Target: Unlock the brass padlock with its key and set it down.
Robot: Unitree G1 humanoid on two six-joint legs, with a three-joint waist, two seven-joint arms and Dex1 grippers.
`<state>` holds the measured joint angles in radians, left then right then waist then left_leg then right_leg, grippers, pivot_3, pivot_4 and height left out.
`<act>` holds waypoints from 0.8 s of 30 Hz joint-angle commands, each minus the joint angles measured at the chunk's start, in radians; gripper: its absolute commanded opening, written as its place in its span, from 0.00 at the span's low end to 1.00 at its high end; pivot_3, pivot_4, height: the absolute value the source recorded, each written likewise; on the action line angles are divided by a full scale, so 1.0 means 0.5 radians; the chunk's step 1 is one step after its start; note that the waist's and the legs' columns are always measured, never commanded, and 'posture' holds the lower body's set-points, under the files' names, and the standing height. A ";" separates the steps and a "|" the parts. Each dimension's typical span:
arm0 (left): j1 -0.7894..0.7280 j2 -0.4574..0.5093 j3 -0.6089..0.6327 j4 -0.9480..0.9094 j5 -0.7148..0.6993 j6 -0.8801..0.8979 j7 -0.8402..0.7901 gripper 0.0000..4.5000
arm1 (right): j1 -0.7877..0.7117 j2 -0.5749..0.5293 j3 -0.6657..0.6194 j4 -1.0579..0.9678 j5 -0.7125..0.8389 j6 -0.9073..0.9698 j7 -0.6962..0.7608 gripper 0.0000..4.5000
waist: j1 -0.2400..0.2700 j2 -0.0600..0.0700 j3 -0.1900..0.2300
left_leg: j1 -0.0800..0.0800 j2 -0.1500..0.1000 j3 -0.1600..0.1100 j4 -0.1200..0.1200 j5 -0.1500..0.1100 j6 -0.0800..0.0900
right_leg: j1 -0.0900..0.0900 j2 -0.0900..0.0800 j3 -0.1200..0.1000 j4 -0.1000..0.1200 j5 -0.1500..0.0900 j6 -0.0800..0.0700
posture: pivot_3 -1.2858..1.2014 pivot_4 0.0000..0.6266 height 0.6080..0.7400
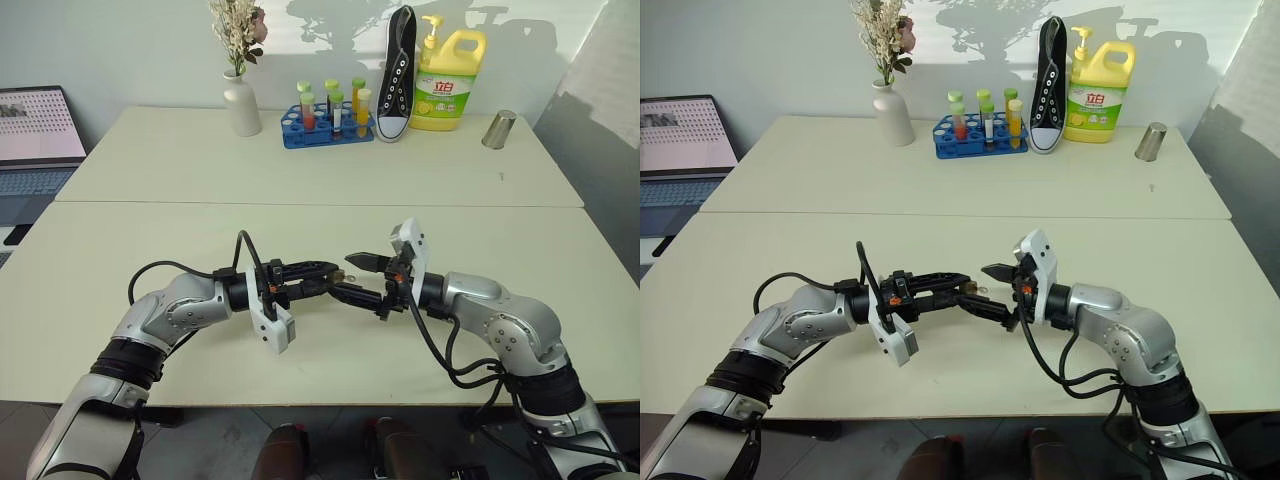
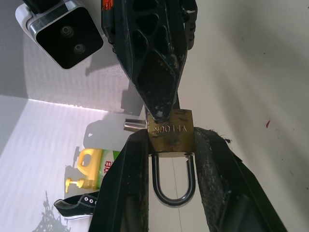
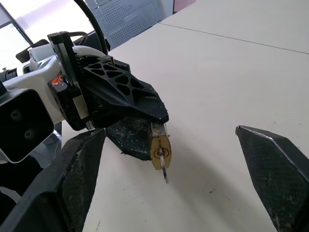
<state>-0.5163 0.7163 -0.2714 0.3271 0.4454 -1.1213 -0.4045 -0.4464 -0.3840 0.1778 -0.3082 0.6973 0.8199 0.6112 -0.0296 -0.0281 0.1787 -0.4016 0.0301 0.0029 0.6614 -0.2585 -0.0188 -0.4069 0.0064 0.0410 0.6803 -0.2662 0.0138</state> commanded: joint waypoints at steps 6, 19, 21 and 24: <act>-0.023 0.006 0.018 -0.062 -0.066 -0.015 0.007 0.21 | -0.046 0.003 -0.004 -0.045 -0.022 -0.011 0.072 0.37 | 0.000 0.000 0.000 | 0.000 0.000 0.000 0.000 0.000 0.000 | 0.000 0.000 0.000 0.000 0.000 0.000 | 0.52 0.24 1.00; -0.027 0.008 0.019 -0.054 -0.058 -0.036 0.013 0.21 | -0.059 0.001 -0.001 -0.044 -0.020 -0.008 0.156 0.03 | 0.000 0.000 0.000 | 0.000 0.000 0.000 0.000 0.000 0.000 | 0.000 0.000 0.000 0.000 0.000 0.000 | 0.52 0.24 1.00; -0.007 0.030 -0.034 -0.051 -0.163 -0.009 -0.060 0.21 | -0.063 0.005 -0.005 -0.041 -0.024 -0.012 0.162 0.03 | 0.000 0.000 0.000 | 0.000 0.000 0.000 0.000 0.000 0.000 | 0.000 0.000 0.000 0.000 0.000 0.000 | 0.52 0.24 1.00; 0.016 0.053 -0.072 -0.054 -0.268 0.040 -0.151 0.21 | -0.067 0.010 -0.009 -0.037 -0.028 -0.011 0.164 0.03 | 0.000 0.000 0.000 | 0.000 0.000 0.000 0.000 0.000 0.000 | 0.000 0.000 -0.001 0.000 0.000 0.000 | 0.52 0.24 1.00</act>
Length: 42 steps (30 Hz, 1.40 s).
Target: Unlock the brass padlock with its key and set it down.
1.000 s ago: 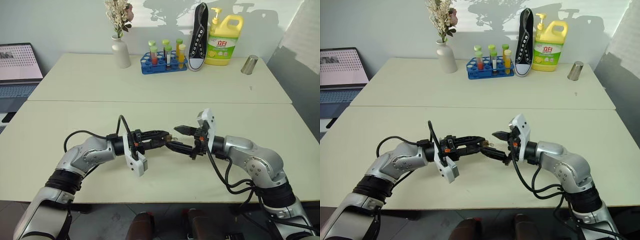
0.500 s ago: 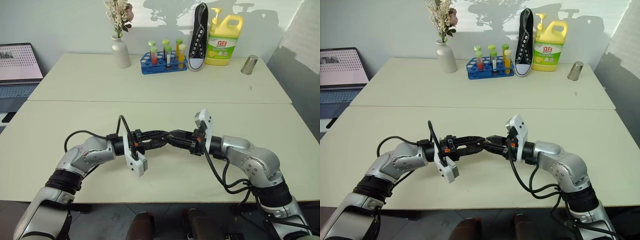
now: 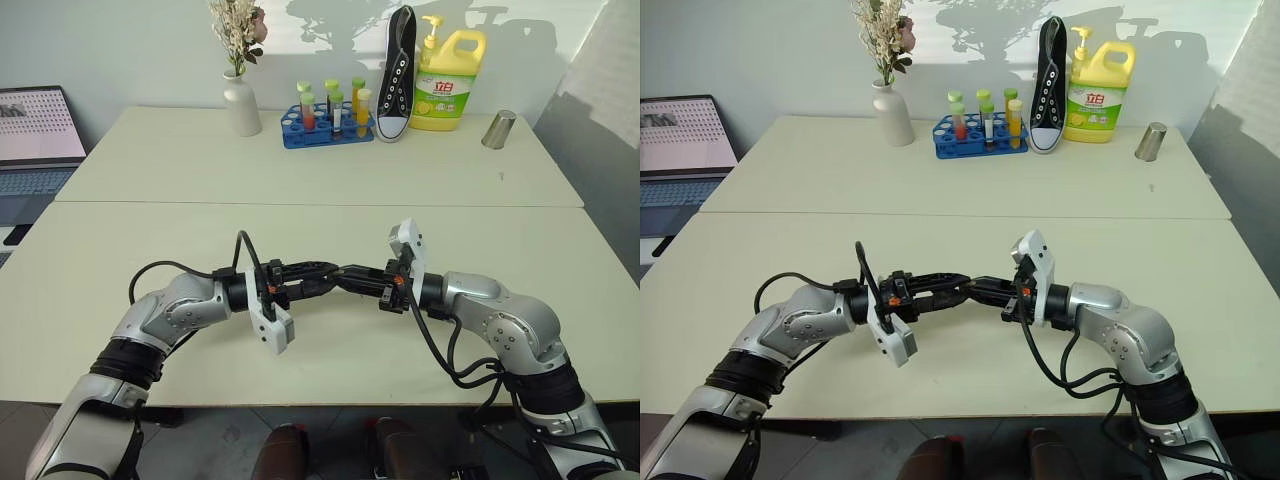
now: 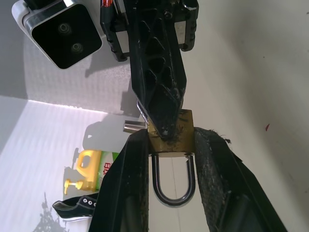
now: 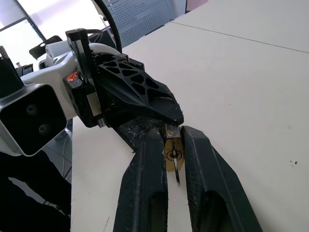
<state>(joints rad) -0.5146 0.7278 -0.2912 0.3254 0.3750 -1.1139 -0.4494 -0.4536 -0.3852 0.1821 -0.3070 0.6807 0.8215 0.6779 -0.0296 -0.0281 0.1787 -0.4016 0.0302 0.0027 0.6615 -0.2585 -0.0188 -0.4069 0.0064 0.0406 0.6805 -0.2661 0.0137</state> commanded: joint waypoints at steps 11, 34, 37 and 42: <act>0.111 0.098 -0.022 -0.171 -0.402 0.069 -0.231 0.97 | -0.085 -0.035 -0.059 0.052 -0.086 -0.084 0.079 0.03 | -0.001 0.000 0.000 | 0.000 0.000 0.000 0.000 0.000 0.000 | 0.000 0.000 0.000 0.000 0.000 0.000 | 0.52 0.24 1.00; 0.233 0.008 0.247 -0.767 -1.900 2.459 -1.003 0.00 | -0.039 -0.172 -0.090 -0.156 -0.119 -0.215 0.250 0.03 | -0.003 0.000 0.001 | 0.000 0.000 -0.002 0.001 0.000 0.000 | 0.000 0.010 0.001 0.000 -0.005 0.008 | 0.52 0.24 1.00; 0.205 -0.061 0.283 -0.751 -1.888 2.535 -1.035 0.00 | -0.030 -0.165 -0.083 -0.176 -0.115 -0.212 0.242 0.03 | -0.002 0.000 0.001 | 0.000 0.000 -0.002 0.001 0.000 0.000 | 0.000 0.011 0.001 0.000 -0.005 0.008 | 0.52 0.24 1.00; 0.168 -0.161 0.312 -0.725 -1.847 2.605 -1.085 0.00 | -0.020 -0.166 -0.066 -0.187 -0.118 -0.212 0.250 0.03 | 0.000 0.000 0.001 | 0.000 -0.001 -0.002 0.002 0.000 0.000 | 0.000 0.011 0.002 0.000 -0.005 0.008 | 0.52 0.24 1.00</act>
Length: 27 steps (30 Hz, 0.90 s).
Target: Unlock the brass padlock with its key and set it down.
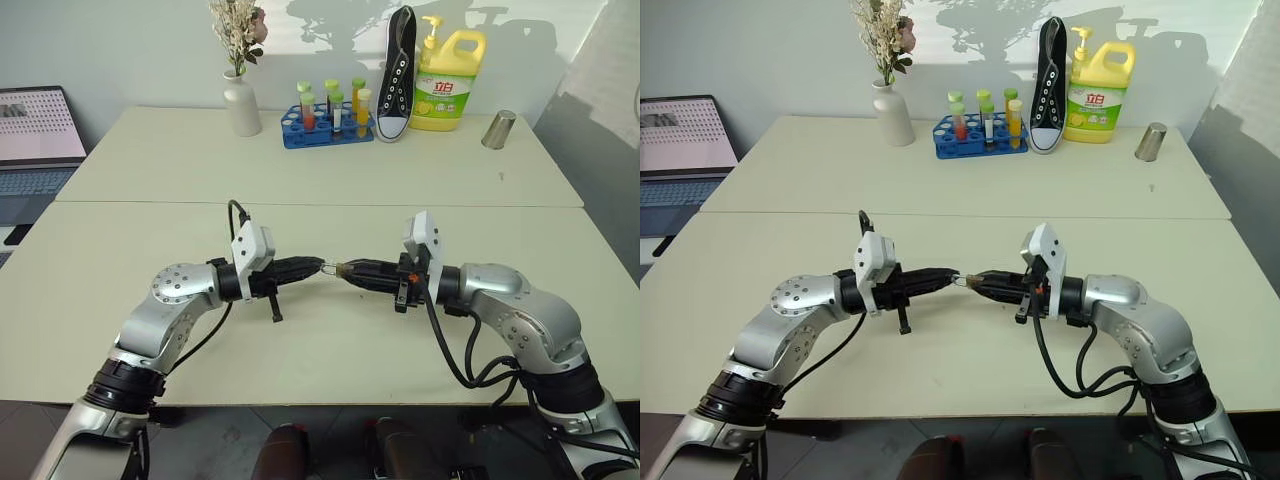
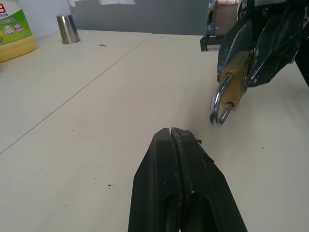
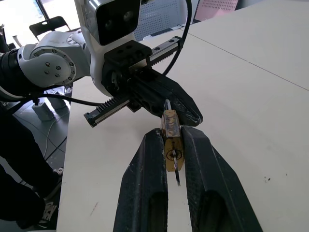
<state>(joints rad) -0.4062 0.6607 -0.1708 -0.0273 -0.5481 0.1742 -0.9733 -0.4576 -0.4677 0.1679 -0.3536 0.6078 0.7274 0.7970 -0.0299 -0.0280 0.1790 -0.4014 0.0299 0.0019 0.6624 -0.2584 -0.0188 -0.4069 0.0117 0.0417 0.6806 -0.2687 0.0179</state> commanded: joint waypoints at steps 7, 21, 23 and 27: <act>0.036 -0.002 0.102 -0.175 -0.053 0.209 -0.150 0.00 | -0.005 -0.010 -0.036 -0.081 0.015 -0.026 0.015 0.03 | -0.001 0.000 0.000 | 0.000 0.000 0.000 0.000 0.000 0.000 | 0.000 0.000 0.001 0.000 0.000 0.000 | 0.52 0.24 1.00; 0.121 -0.048 0.189 -0.351 -0.047 0.369 -0.174 0.00 | -0.006 -0.015 -0.022 -0.054 -0.010 -0.032 0.031 0.03 | 0.000 0.000 0.000 | 0.000 0.000 0.000 0.000 0.000 0.000 | 0.000 0.000 0.002 0.000 0.000 0.000 | 0.52 0.24 1.00; 0.125 -0.050 0.192 -0.353 -0.037 0.371 -0.175 0.00 | -0.006 -0.015 -0.022 -0.054 -0.009 -0.030 0.031 0.03 | 0.000 0.000 0.000 | 0.000 0.000 0.000 0.000 0.000 0.000 | 0.000 0.000 0.002 0.000 0.000 0.000 | 0.52 0.24 1.00; 0.136 -0.058 0.188 -0.361 -0.014 0.368 -0.170 0.00 | -0.009 -0.017 -0.021 -0.048 -0.011 -0.027 0.032 0.03 | 0.000 0.000 0.000 | 0.000 0.000 0.000 0.000 0.000 0.000 | 0.000 0.000 0.002 0.000 0.000 0.000 | 0.52 0.24 1.00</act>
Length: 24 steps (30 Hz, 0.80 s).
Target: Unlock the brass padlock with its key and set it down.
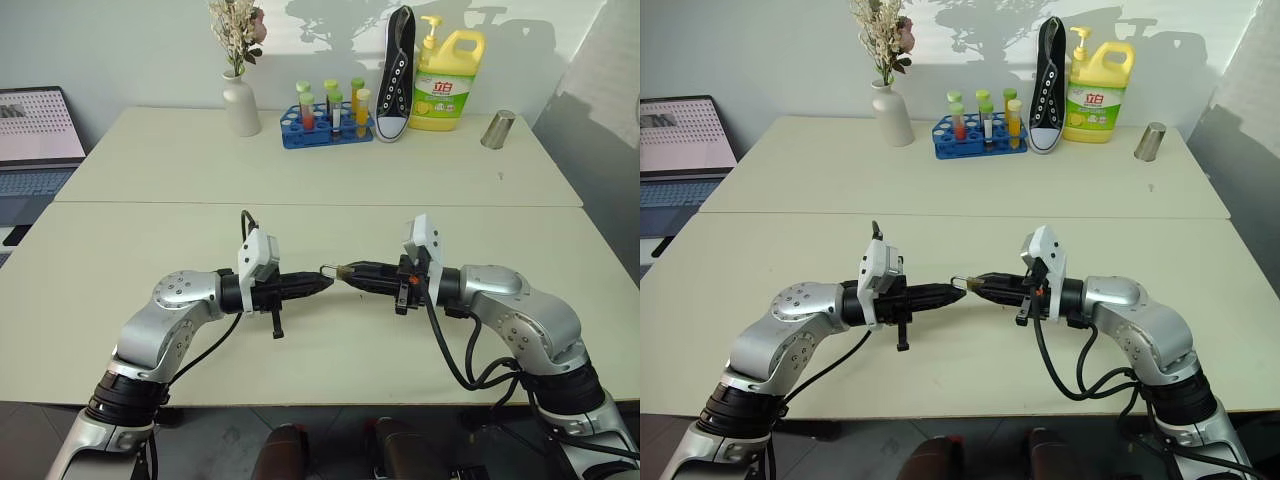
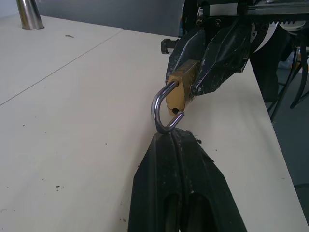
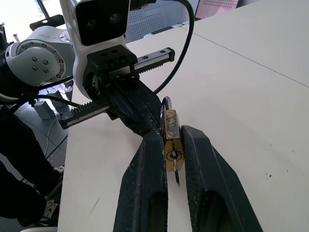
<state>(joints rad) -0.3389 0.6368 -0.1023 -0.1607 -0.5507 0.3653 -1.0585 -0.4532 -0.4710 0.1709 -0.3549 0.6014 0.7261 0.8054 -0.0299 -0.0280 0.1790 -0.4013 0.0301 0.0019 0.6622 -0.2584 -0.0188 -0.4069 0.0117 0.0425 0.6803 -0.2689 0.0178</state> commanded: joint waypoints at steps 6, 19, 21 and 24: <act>-0.042 -0.061 0.058 0.064 0.208 -0.185 0.130 0.00 | -0.021 -0.014 -0.021 -0.048 0.006 -0.017 0.022 0.03 | 0.001 0.000 0.000 | 0.000 0.000 0.000 0.000 0.000 0.000 | 0.000 0.000 0.000 0.000 0.000 0.000 | 0.52 0.24 1.00; -0.017 -0.103 0.073 -0.096 0.043 -0.001 0.072 0.00 | -0.018 -0.023 0.003 -0.055 0.007 -0.012 0.034 0.03 | 0.000 0.000 0.000 | 0.000 0.000 0.000 0.000 0.000 0.000 | 0.000 0.000 0.000 0.000 0.000 0.000 | 0.52 0.24 1.00; -0.011 -0.090 0.076 -0.114 0.029 0.029 0.059 0.00 | -0.018 -0.025 0.004 -0.052 0.005 -0.013 0.036 0.03 | 0.000 0.000 0.000 | 0.000 0.000 0.000 0.000 0.000 0.000 | 0.000 0.000 0.000 0.000 0.000 0.000 | 0.52 0.24 1.00; 0.006 -0.064 0.079 -0.157 -0.003 0.087 0.024 0.00 | -0.017 -0.025 0.004 -0.050 0.005 -0.014 0.036 0.03 | 0.000 0.000 0.000 | 0.000 0.000 0.000 0.000 0.000 0.000 | 0.000 0.000 0.000 0.000 0.000 0.000 | 0.52 0.24 1.00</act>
<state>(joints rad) -0.3377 0.5931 -0.0872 -0.1931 -0.5178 0.3963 -1.0312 -0.4533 -0.4790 0.1806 -0.3546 0.6013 0.7294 0.8090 -0.0300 -0.0281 0.1790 -0.4014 0.0301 0.0019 0.6621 -0.2584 -0.0188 -0.4069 0.0117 0.0428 0.6802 -0.2689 0.0179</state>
